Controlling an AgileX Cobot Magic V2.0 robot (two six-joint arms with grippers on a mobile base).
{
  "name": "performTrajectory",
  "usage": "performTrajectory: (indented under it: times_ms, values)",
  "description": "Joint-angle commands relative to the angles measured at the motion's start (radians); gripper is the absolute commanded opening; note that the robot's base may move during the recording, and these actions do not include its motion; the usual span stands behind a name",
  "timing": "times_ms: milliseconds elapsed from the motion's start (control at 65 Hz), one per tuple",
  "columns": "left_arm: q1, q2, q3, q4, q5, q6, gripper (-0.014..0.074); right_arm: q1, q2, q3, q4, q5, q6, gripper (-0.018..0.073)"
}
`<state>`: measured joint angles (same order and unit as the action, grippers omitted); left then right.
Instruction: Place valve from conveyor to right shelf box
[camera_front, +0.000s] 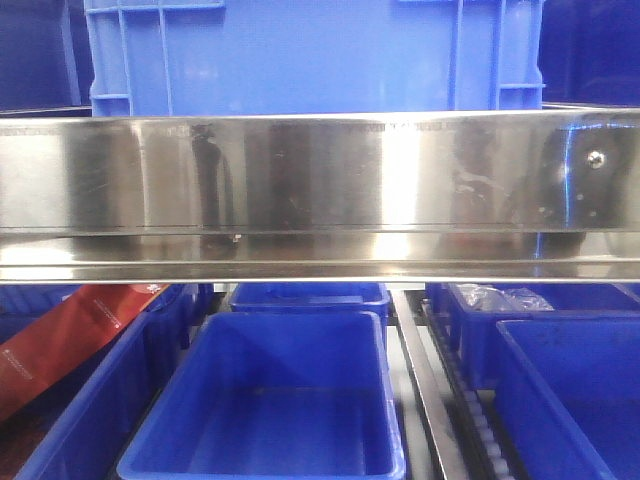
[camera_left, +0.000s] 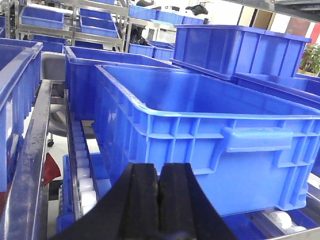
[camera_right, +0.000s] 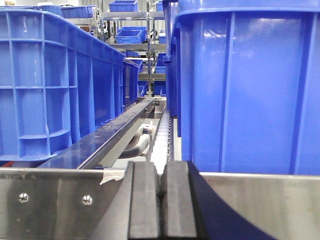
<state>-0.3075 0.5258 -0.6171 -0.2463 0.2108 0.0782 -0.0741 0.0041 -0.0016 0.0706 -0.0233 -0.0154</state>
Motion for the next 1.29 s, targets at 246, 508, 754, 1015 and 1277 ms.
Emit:
performTrajectory:
  times_ms: [246, 508, 754, 1015, 1277]
  values:
    - [0.089, -0.085, 0.106, 0.225, -0.036, -0.048, -0.0111, -0.003, -0.004, 0.002, -0.005, -0.013, -0.002, -0.0167]
    - [0.261, -0.339, 0.364, 0.39, -0.11, -0.239, -0.0111, -0.003, -0.004, 0.002, -0.005, -0.013, -0.002, -0.0167]
    - [0.321, -0.52, 0.594, 0.293, -0.177, -0.195, -0.0111, -0.003, -0.004, 0.002, -0.005, -0.013, -0.002, -0.0167]
    - [0.321, -0.526, 0.617, 0.269, -0.202, -0.157, -0.0111, -0.003, -0.004, 0.002, -0.005, -0.013, -0.002, -0.0167]
    - [0.321, -0.526, 0.617, 0.269, -0.204, -0.157, -0.0111, -0.003, -0.004, 0.002, -0.005, -0.013, -0.002, -0.0167]
